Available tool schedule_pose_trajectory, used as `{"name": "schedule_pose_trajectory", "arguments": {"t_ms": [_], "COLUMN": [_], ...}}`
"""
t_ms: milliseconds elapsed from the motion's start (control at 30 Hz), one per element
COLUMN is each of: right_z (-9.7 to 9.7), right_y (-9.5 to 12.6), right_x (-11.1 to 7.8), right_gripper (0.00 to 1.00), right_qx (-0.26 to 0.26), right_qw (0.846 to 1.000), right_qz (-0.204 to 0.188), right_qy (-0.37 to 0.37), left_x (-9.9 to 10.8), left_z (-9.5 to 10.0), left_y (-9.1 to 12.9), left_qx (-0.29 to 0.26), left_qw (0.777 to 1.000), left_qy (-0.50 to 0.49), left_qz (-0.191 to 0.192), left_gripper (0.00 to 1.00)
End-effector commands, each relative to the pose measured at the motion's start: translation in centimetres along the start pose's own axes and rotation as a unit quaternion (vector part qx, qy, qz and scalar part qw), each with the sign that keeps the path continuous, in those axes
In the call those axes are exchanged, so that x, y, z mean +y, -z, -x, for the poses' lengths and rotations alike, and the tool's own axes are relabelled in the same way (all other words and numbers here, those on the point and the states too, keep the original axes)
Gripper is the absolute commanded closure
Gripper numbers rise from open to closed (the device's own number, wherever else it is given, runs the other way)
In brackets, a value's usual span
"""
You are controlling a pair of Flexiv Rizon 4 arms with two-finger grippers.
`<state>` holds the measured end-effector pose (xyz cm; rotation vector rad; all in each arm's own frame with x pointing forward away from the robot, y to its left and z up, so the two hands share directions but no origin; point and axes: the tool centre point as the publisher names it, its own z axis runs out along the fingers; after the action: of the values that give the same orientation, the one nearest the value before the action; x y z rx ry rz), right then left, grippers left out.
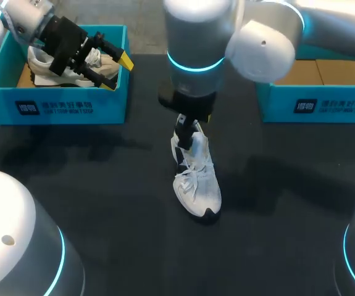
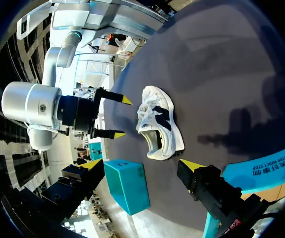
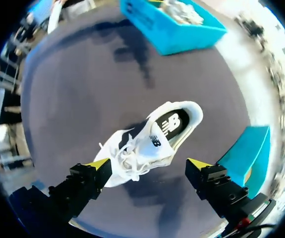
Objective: Take the shoe out of the shoebox, open the shoe tongue, remove and reinsert the insole, then place the shoe into the shoebox
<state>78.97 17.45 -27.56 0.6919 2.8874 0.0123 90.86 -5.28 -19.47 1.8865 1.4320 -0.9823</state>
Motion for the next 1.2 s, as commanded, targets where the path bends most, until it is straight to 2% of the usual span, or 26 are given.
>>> {"name": "schedule_pose_trajectory", "arguments": {"t_ms": [33, 267, 433, 633, 667, 900, 1067, 1200], "right_z": [-0.3, -0.3, 1.2, 4.3, 5.3, 8.4, 9.5, 9.9], "right_y": [0.1, 0.1, 0.0, -0.5, -0.8, -2.8, -4.1, -5.6], "right_x": [0.0, 0.0, 0.5, 3.1, 3.7, 6.3, 7.9, 8.3], "right_gripper": [0.0, 0.0, 0.0, 0.0, 0.0, 0.0, 0.0, 0.0], "right_qx": [-0.007, -0.007, -0.009, -0.027, -0.029, -0.038, -0.045, -0.036], "right_qw": [1.0, 1.0, 0.998, 0.99, 0.988, 0.979, 0.972, 0.971], "right_qz": [0.0, 0.0, 0.011, 0.03, 0.029, 0.045, 0.045, 0.047], "right_qy": [0.025, 0.025, 0.058, 0.132, 0.147, 0.197, 0.225, 0.233], "left_x": [-0.1, -0.1, -0.1, -0.1, -0.1, -0.1, -0.1, -0.1], "left_z": [0.1, 0.1, 0.1, 0.1, 0.1, 0.1, 0.1, 0.1], "left_y": [0.0, 0.0, 0.0, 0.0, 0.0, 0.0, 0.0, 0.0], "left_qx": [0.002, 0.002, 0.002, 0.002, 0.002, 0.002, 0.002, 0.002], "left_qw": [1.0, 1.0, 1.0, 1.0, 1.0, 1.0, 1.0, 1.0], "left_qy": [0.0, 0.0, 0.0, 0.0, 0.0, 0.0, 0.0, 0.0], "left_qz": [0.001, 0.001, 0.001, 0.001, 0.001, 0.001, 0.001, 0.001], "left_gripper": [0.0, 0.0, 0.0, 0.0, 0.0, 0.0, 0.0, 0.0]}}
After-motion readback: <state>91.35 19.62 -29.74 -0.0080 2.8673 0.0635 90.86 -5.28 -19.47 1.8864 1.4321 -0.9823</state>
